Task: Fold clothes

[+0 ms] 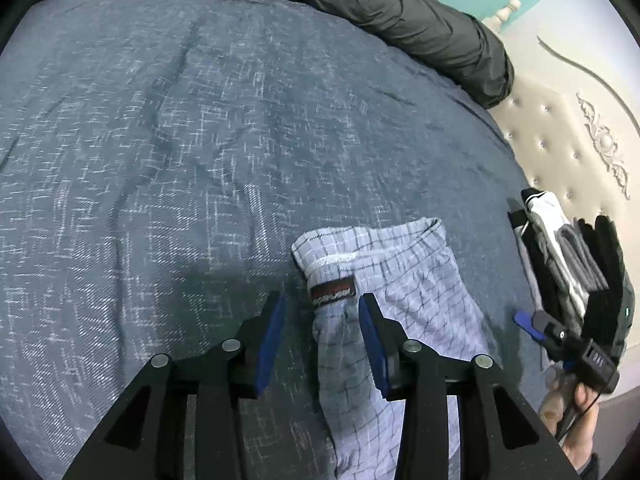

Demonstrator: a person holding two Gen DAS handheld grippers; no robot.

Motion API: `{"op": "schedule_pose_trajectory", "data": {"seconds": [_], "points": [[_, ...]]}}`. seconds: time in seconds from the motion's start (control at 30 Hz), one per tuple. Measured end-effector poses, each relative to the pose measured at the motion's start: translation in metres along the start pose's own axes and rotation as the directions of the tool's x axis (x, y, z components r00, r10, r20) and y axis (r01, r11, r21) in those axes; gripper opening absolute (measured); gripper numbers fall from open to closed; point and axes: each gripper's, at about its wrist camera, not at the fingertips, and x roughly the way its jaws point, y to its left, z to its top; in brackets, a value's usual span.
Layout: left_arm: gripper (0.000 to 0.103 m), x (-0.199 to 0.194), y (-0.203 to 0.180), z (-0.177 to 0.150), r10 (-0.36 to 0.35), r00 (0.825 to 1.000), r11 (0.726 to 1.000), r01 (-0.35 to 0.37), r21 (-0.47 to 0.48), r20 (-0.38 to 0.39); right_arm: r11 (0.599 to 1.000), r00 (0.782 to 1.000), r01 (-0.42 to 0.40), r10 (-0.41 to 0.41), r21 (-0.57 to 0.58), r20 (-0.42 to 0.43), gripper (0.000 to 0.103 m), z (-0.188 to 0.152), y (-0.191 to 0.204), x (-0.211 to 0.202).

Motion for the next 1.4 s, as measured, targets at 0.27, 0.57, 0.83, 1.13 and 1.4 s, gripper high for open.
{"op": "schedule_pose_trajectory", "data": {"seconds": [0.27, 0.57, 0.83, 1.13, 1.4], "points": [[0.042, 0.009, 0.011, 0.001, -0.034, 0.999, 0.998, 0.033, -0.053, -0.006, 0.987, 0.991, 0.021, -0.042, -0.159, -0.130, 0.066, 0.042, 0.036, 0.064], [0.042, 0.015, 0.019, 0.004, -0.072, 0.997, 0.994, 0.072, -0.083, -0.002, 0.967, 0.979, 0.056, -0.102, -0.248, -0.177, 0.064, 0.067, 0.042, 0.109], [0.041, 0.017, 0.021, 0.007, -0.080, 0.997, 0.994, 0.080, -0.079, 0.001, 0.956, 0.966, 0.046, -0.117, -0.289, -0.232, 0.047, 0.061, 0.041, 0.133], [0.023, 0.018, 0.012, 0.005, -0.062, 0.998, 0.997, 0.062, -0.040, 0.001, 0.951, 0.969, 0.024, -0.098, -0.308, -0.228, 0.015, 0.053, 0.038, 0.133], [0.014, 0.001, -0.004, 0.005, -0.055, 0.998, 0.998, 0.055, -0.006, 0.024, 0.936, 0.981, 0.000, -0.068, -0.351, -0.182, 0.010, 0.052, 0.047, 0.114]]}}
